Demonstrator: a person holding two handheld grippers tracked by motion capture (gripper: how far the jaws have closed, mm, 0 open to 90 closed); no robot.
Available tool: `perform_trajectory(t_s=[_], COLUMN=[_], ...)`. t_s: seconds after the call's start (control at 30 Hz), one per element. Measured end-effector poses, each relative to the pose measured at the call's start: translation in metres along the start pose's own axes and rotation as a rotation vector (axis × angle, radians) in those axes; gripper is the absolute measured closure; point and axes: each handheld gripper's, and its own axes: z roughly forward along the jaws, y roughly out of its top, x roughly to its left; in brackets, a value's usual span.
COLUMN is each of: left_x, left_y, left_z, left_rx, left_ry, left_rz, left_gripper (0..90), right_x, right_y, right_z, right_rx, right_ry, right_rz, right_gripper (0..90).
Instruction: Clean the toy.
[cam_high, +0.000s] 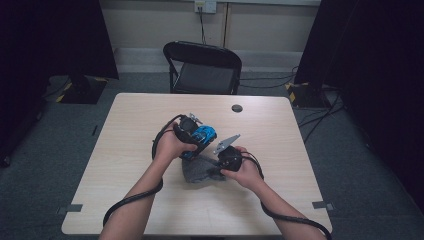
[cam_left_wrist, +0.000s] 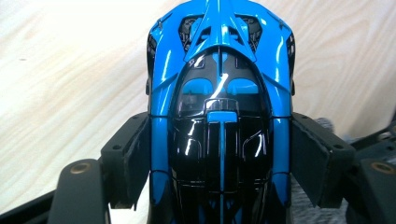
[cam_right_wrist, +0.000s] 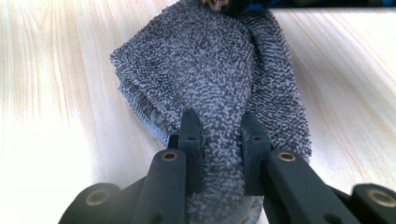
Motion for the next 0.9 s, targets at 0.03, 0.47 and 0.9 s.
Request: perform_trajectory(t_s=[0.03,0.47,0.9], left_x=[0.003,0.010,0.003], left_y=[0.000,-0.009,-0.018], left_z=[-0.002,-0.010,-0.010], left_rx=[-0.002,0.013,0.024], left_ry=[0.000,0.016,-0.002], left_rz=[-0.010,-0.010,0.018], left_gripper=[28.2,28.2,28.2], right_x=[-0.001,-0.021,-0.046], right_y=[-0.001,-0.014,-0.025], right_z=[-0.001,-0.025,-0.049], right_rx=[0.004,0.030,0.004], right_ry=[-0.001,-0.074,-0.143], right_rz=[0.000,0.040,0.123], right_gripper=[75.1,75.1,75.1])
